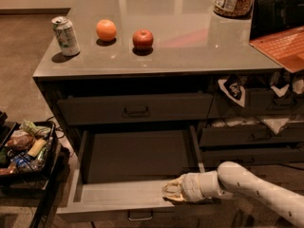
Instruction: Open middle drawer
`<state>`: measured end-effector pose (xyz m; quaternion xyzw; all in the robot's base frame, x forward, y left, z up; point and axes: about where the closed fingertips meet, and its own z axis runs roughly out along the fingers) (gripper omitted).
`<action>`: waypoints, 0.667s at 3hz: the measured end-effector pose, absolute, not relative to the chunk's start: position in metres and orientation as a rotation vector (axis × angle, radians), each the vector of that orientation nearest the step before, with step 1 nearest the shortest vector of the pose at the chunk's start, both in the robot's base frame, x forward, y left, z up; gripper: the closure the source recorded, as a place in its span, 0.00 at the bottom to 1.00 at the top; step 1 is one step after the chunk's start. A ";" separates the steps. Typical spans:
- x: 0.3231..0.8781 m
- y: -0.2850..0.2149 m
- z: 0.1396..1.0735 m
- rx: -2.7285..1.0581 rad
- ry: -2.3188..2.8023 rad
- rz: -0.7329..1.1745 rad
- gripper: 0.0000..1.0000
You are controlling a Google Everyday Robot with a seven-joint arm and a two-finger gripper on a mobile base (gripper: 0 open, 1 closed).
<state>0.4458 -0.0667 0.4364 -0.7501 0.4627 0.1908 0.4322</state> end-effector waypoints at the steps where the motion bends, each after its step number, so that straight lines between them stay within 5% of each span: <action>1: 0.449 -0.068 0.436 -1.856 1.196 0.490 1.00; 2: 0.463 -0.078 0.441 -1.831 1.322 0.528 1.00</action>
Offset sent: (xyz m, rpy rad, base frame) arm 0.0340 -0.0312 0.0127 -0.0732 0.2687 -0.1994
